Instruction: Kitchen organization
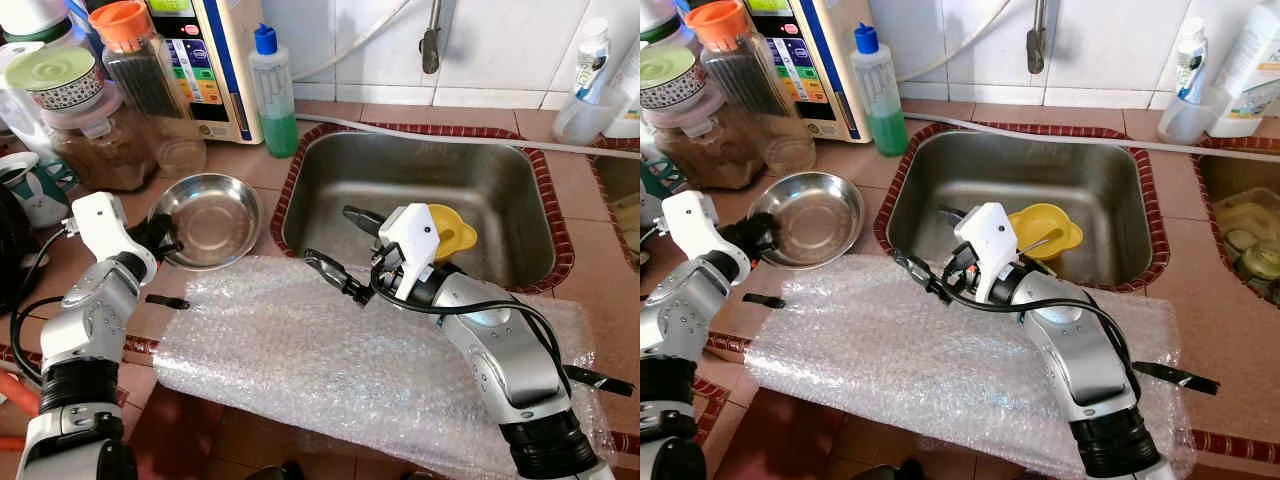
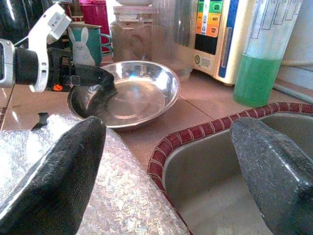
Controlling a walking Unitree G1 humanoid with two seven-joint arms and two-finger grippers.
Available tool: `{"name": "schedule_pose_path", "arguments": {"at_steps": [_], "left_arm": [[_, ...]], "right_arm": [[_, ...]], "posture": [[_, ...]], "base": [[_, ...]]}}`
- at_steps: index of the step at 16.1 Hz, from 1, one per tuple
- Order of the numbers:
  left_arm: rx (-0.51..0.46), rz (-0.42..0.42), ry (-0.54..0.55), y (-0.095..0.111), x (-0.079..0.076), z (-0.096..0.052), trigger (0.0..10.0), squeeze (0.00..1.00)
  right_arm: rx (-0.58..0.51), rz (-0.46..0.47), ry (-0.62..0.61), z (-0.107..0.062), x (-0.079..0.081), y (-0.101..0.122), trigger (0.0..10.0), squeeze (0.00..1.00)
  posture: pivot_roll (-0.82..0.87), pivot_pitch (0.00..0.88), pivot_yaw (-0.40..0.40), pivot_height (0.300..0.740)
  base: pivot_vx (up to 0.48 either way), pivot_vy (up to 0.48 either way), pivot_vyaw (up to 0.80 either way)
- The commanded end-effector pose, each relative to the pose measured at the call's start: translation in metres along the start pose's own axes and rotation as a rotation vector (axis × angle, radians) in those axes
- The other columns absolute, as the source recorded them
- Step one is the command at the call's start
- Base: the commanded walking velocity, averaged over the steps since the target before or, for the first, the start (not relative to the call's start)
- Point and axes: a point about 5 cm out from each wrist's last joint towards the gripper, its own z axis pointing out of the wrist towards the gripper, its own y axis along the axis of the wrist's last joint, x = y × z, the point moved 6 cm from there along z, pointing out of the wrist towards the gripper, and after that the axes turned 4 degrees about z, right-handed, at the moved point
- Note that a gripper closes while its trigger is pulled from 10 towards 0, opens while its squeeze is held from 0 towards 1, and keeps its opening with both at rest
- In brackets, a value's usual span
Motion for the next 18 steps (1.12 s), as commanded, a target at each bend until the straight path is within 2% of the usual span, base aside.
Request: {"name": "schedule_pose_path", "arguments": {"at_steps": [1,2,3,4,6,7,9,12,14,15,16,18], "left_arm": [[0.015,0.025,0.02,-0.009,0.006,-0.003,0.0,0.0],[-0.022,0.022,0.017,-0.003,0.004,-0.003,0.0,0.0],[-0.052,0.024,0.02,0.003,0.004,-0.003,0.0,0.0],[-0.101,0.013,0.006,0.011,0.0,-0.004,0.0,0.0],[-0.151,0.005,0.004,0.019,-0.004,-0.005,0.0,0.0],[-0.211,-0.014,-0.015,0.029,-0.008,-0.006,0.0,0.0],[-0.25,-0.02,-0.039,0.036,-0.014,-0.007,0.0,0.0],[-0.362,0.016,-0.141,0.055,-0.04,-0.013,0.0,0.0],[-0.395,0.027,-0.202,0.06,-0.055,-0.016,0.0,0.0],[-0.407,0.047,-0.26,0.06,-0.069,-0.019,0.0,0.0],[-0.41,0.066,-0.28,0.06,-0.074,-0.02,0.0,0.0],[-0.424,0.105,-0.36,0.058,-0.095,-0.025,0.0,0.0]], "right_arm": [[-0.011,-0.008,0.015,0.002,0.004,0.002,10.0,0.65],[-0.016,-0.008,0.01,0.002,0.003,0.003,10.0,0.56],[-0.02,-0.009,0.003,0.003,0.002,0.004,10.0,0.43],[-0.034,-0.017,-0.019,0.004,-0.002,0.007,10.0,0.24],[-0.05,-0.042,-0.067,0.003,-0.011,0.012,10.0,0.11],[-0.084,-0.057,-0.143,0.002,-0.026,0.02,10.0,0.06],[-0.108,-0.05,-0.181,0.001,-0.034,0.026,10.0,0.06],[-0.176,-0.016,-0.268,0.0,-0.051,0.041,10.0,0.0],[-0.193,0.016,-0.288,0.0,-0.056,0.043,10.0,0.0],[-0.198,0.026,-0.293,0.001,-0.058,0.044,10.0,0.0],[-0.203,0.027,-0.292,0.001,-0.058,0.046,10.0,0.0],[-0.226,0.053,-0.284,0.005,-0.056,0.052,10.0,0.0]], "posture": [[-0.16,0.146,0.121,0.74],[-0.16,0.146,0.121,0.74],[-0.16,0.146,0.121,0.74],[-0.16,0.146,0.121,0.74],[-0.16,0.148,0.117,0.74],[-0.16,0.147,0.117,0.74],[-0.17,0.146,0.118,0.74],[-0.17,0.146,0.116,0.74],[-0.17,0.145,0.116,0.74],[-0.17,0.144,0.115,0.74],[-0.17,0.144,0.115,0.74],[-0.17,0.14,0.115,0.74]], "base": [[0.0,0.0,0.0],[0.0,0.0,0.0],[0.0,0.0,0.0],[0.0,0.0,0.0],[0.0,0.0,0.0],[0.0,0.0,0.0],[0.0,0.0,0.0],[0.0,0.0,0.0],[0.0,0.0,0.0],[0.0,0.0,0.0],[0.0,0.0,0.0],[0.0,0.0,0.0]]}}
